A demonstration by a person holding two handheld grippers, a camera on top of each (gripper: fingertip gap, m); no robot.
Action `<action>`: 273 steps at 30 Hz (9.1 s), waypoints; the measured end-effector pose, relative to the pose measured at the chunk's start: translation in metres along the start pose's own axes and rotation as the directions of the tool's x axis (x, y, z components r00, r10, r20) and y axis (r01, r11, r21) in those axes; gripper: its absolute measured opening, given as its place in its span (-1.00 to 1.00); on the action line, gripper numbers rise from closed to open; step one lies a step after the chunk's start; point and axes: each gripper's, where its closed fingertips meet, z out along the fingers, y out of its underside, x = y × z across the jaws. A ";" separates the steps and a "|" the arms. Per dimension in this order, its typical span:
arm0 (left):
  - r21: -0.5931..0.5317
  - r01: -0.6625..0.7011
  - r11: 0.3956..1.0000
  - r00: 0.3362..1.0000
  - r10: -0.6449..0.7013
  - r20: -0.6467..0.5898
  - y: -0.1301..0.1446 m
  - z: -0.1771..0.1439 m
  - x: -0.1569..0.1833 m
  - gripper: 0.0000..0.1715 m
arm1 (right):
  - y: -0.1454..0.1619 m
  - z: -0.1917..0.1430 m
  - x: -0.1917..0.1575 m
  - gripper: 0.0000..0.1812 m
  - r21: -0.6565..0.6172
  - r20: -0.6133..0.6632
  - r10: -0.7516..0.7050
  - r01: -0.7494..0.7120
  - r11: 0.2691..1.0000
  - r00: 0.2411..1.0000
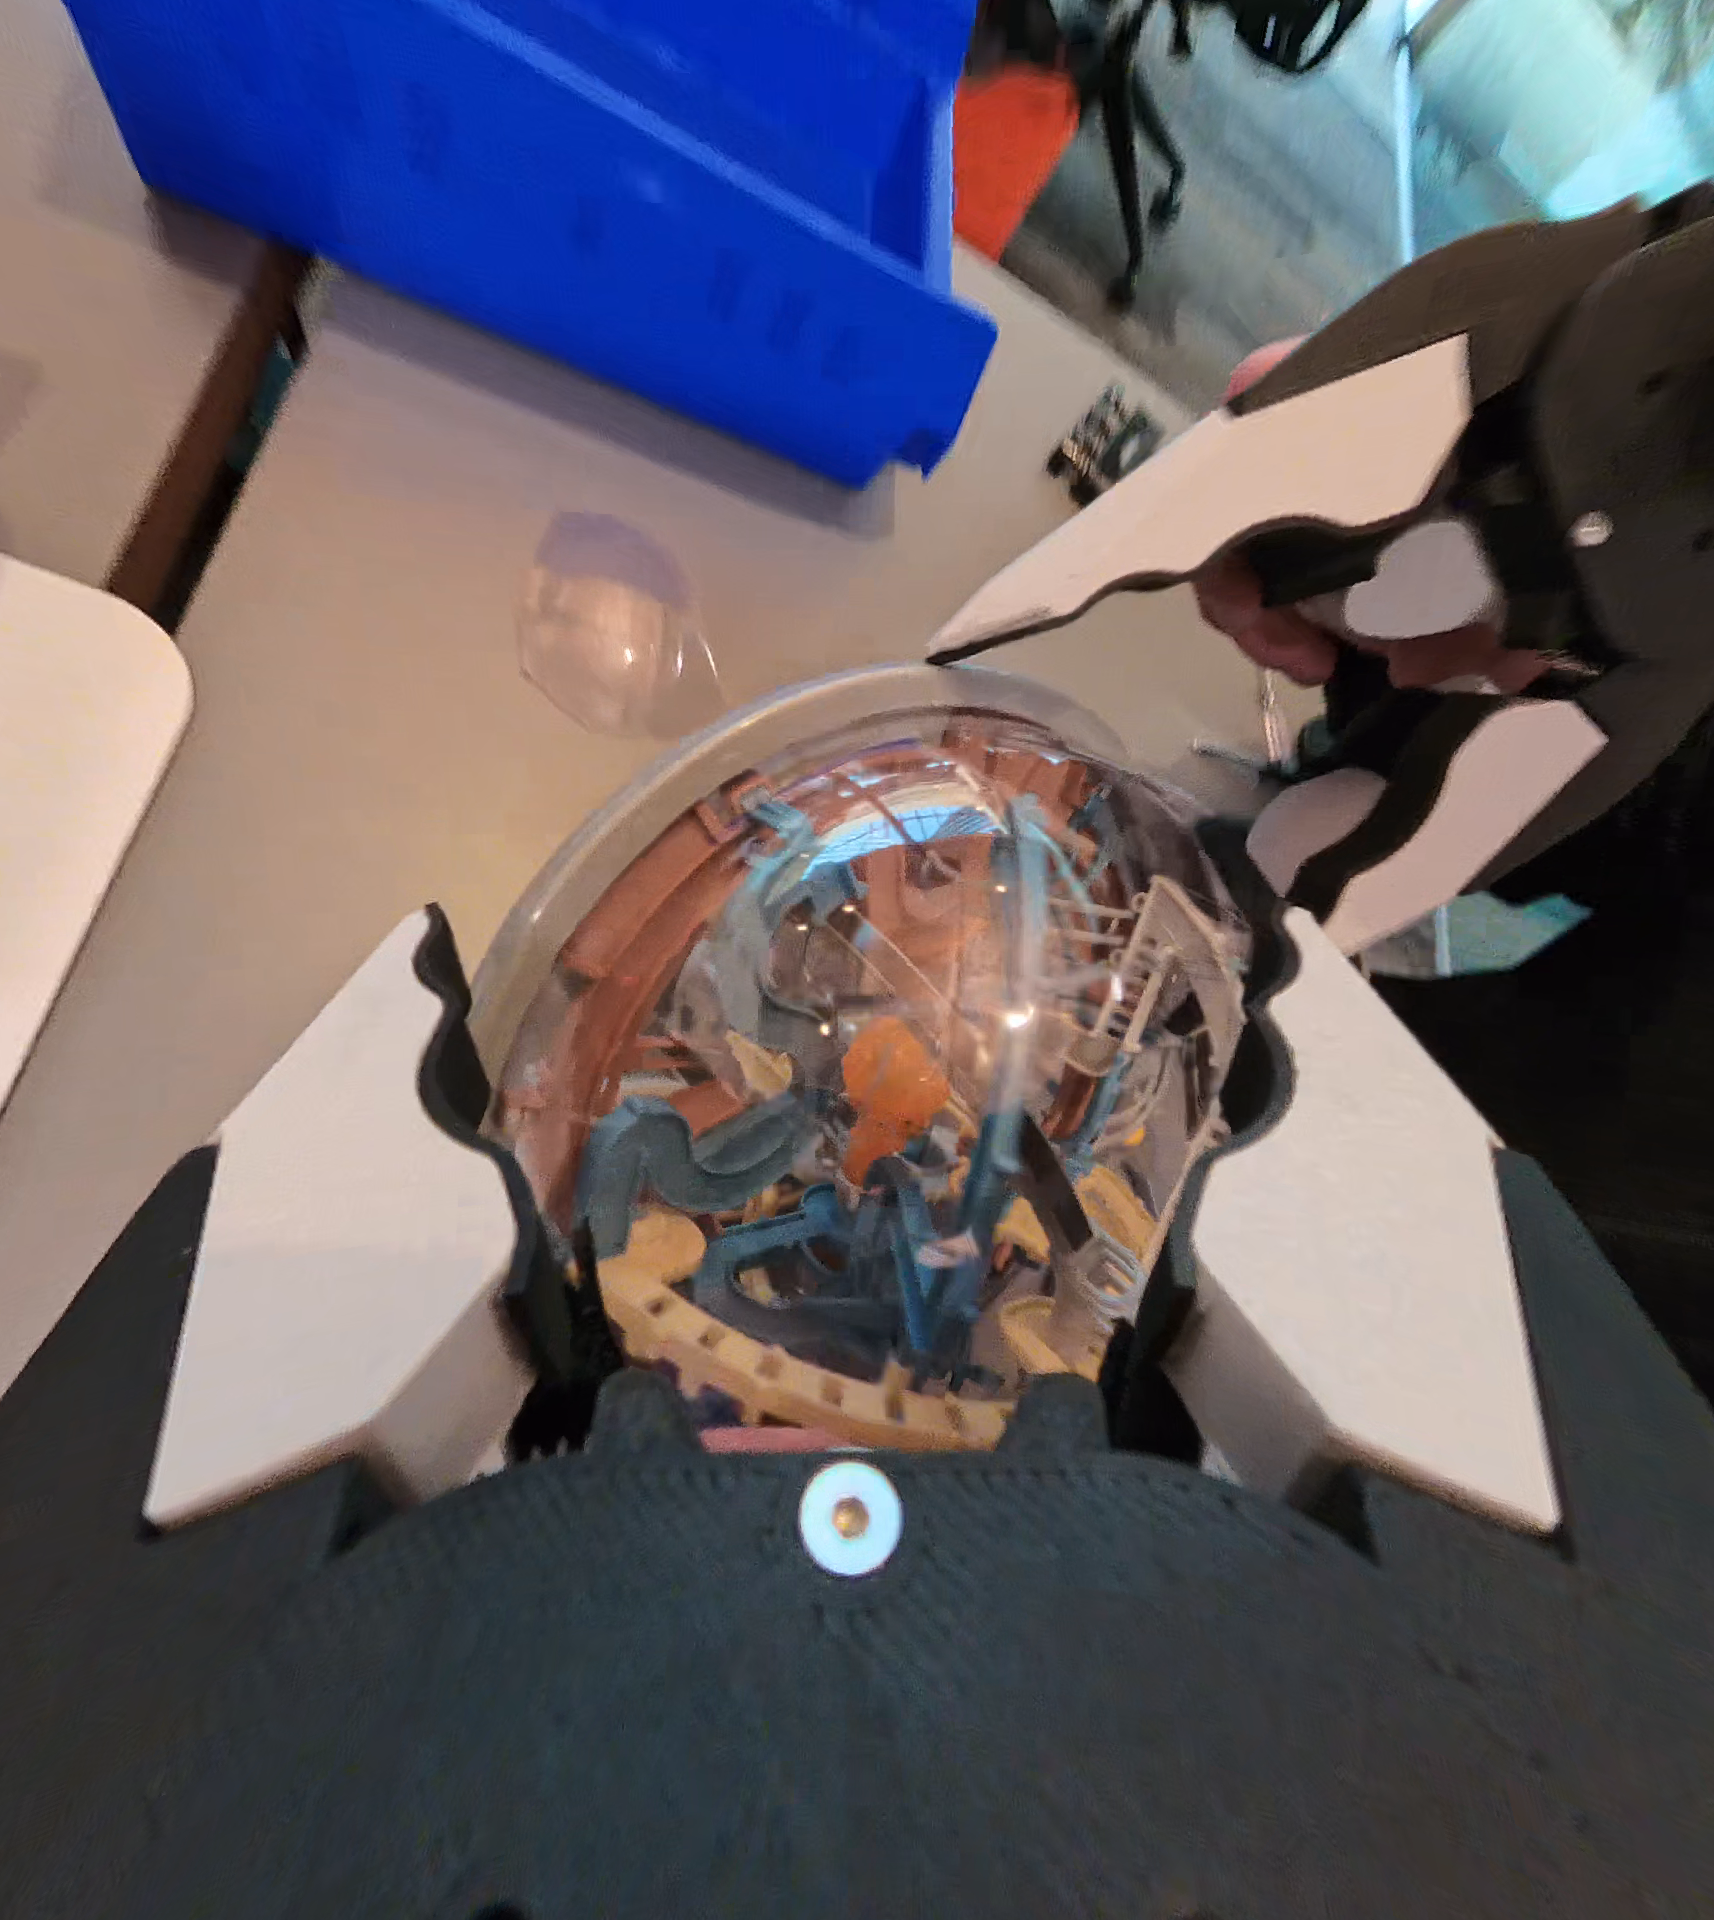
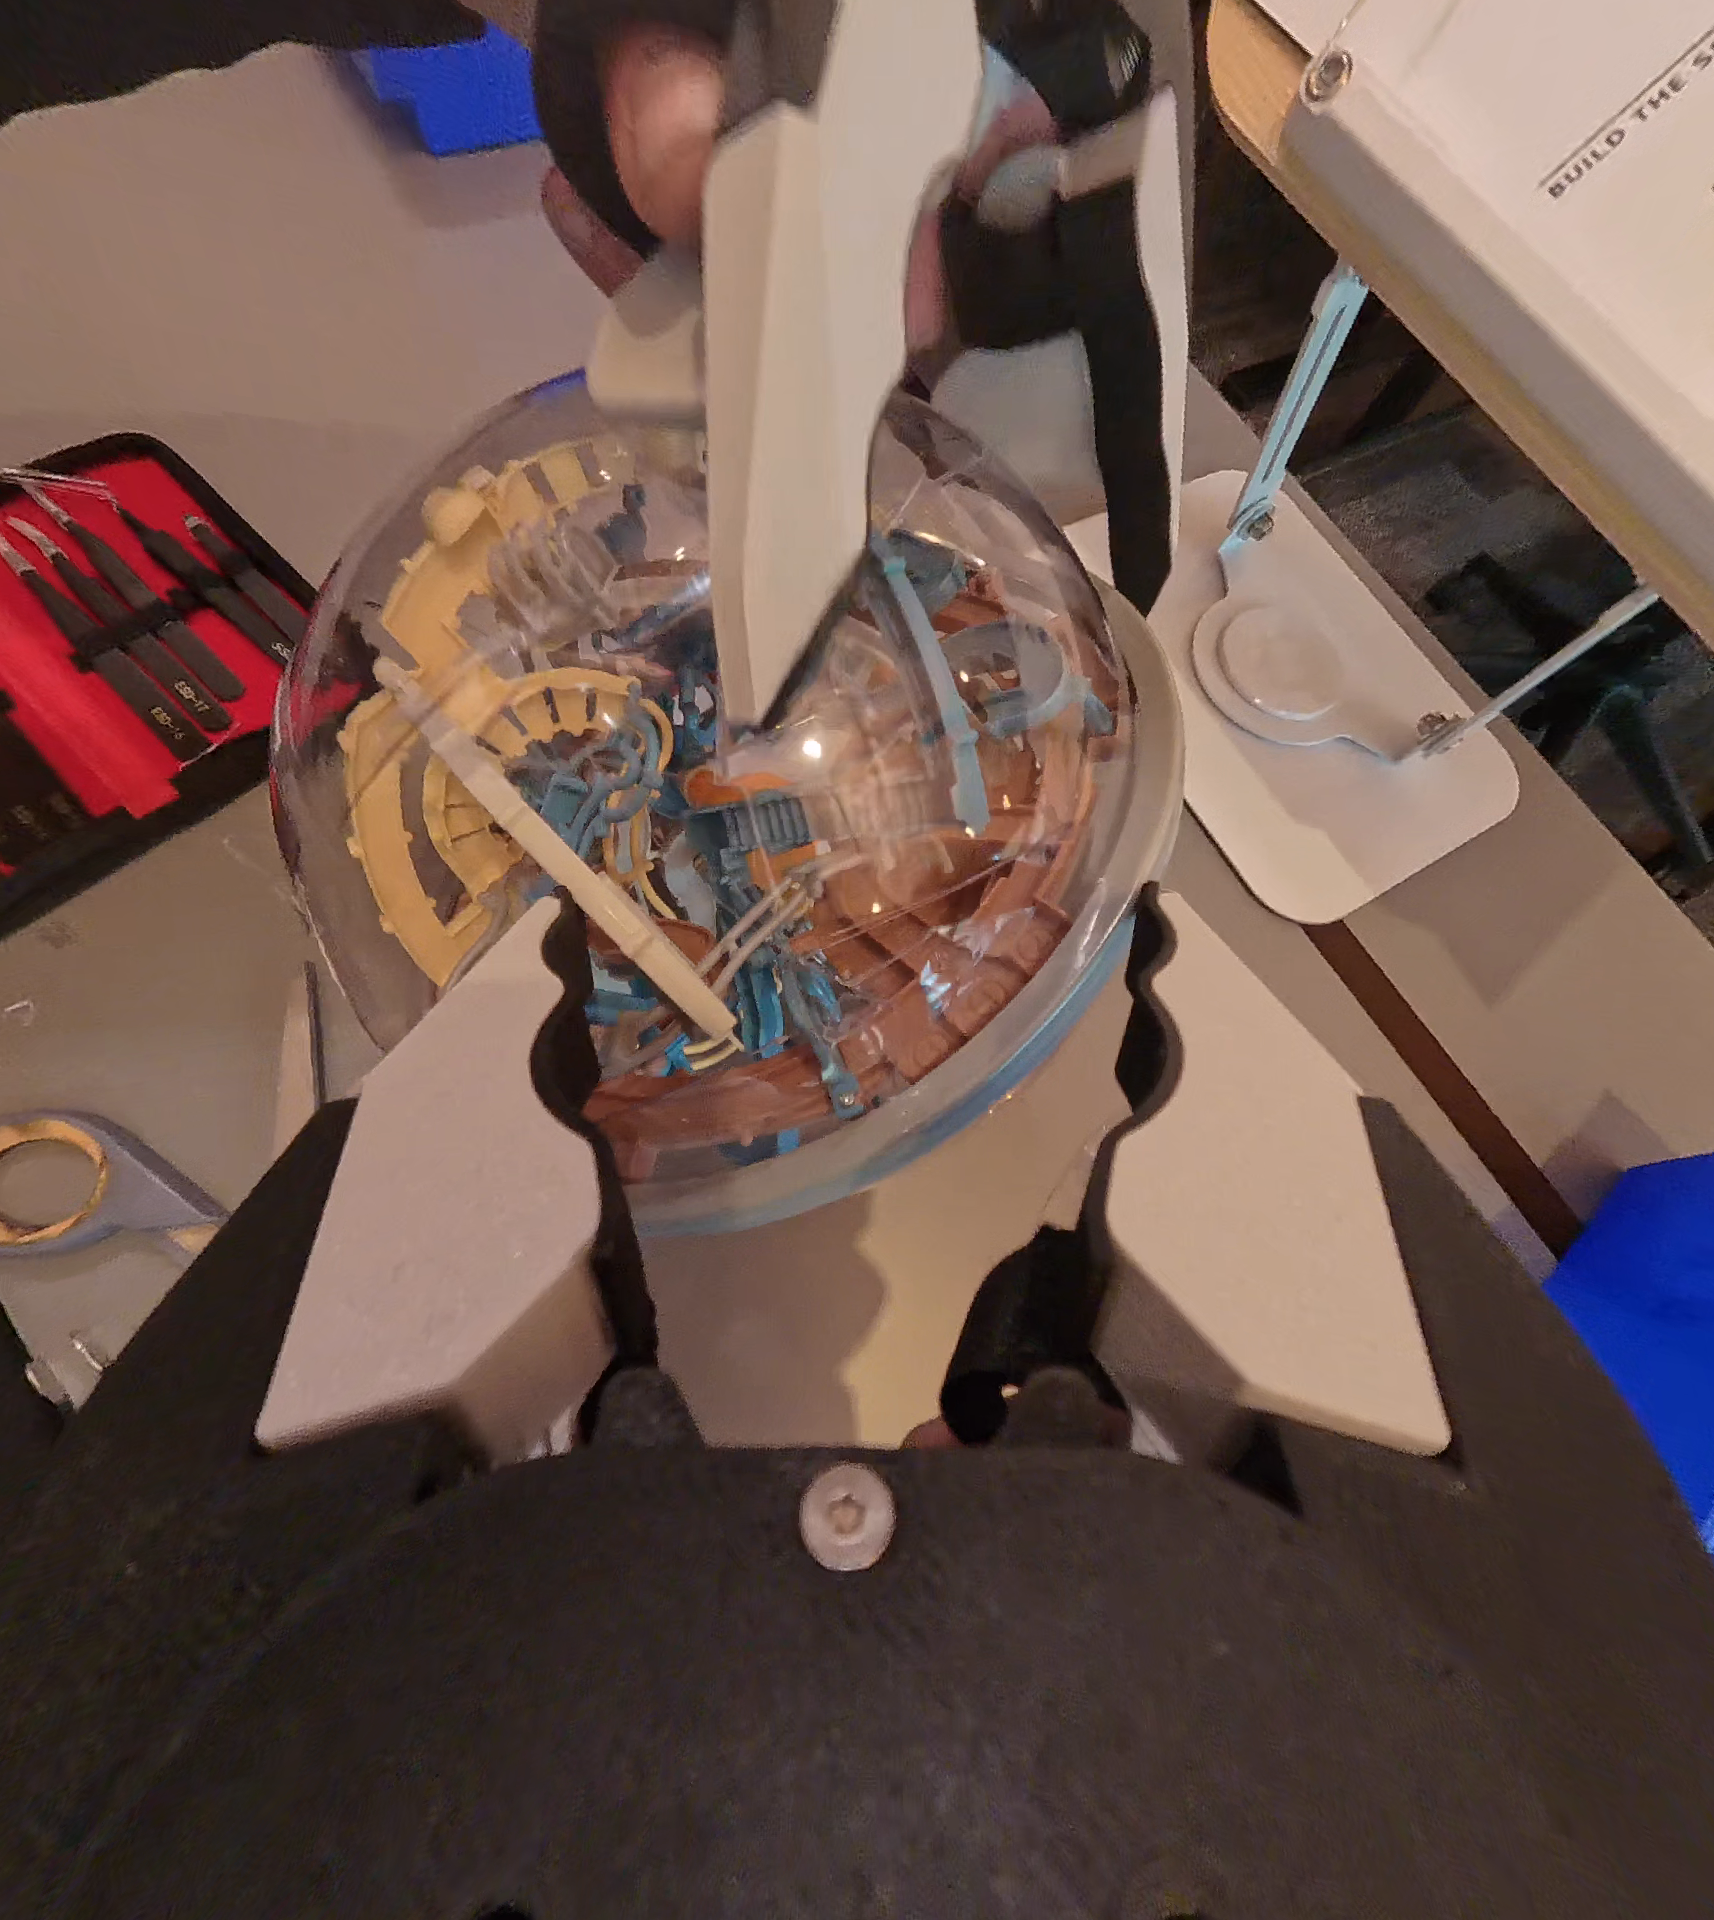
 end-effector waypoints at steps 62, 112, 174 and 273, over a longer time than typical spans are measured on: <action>0.014 -0.436 0.900 0.700 0.329 0.634 0.059 -0.068 0.035 0.32 | 0.013 0.011 0.001 -0.18 -0.113 -0.037 -0.013 0.009 0.994 0.999; -0.195 -0.480 0.855 0.746 0.515 0.421 0.082 -0.006 0.018 0.67 | -0.042 0.011 -0.054 -0.88 0.017 -0.002 -0.768 0.768 0.640 0.640; 0.018 -0.619 0.785 0.737 0.572 0.359 0.041 0.007 0.091 0.15 | -0.033 -0.021 0.025 -1.00 0.156 -0.030 -0.410 0.410 0.899 0.911; -0.007 -0.672 0.741 0.630 0.576 0.520 0.057 -0.037 0.143 -0.15 | -0.067 -0.058 -0.123 -1.00 0.427 -0.129 -0.481 0.486 0.762 0.867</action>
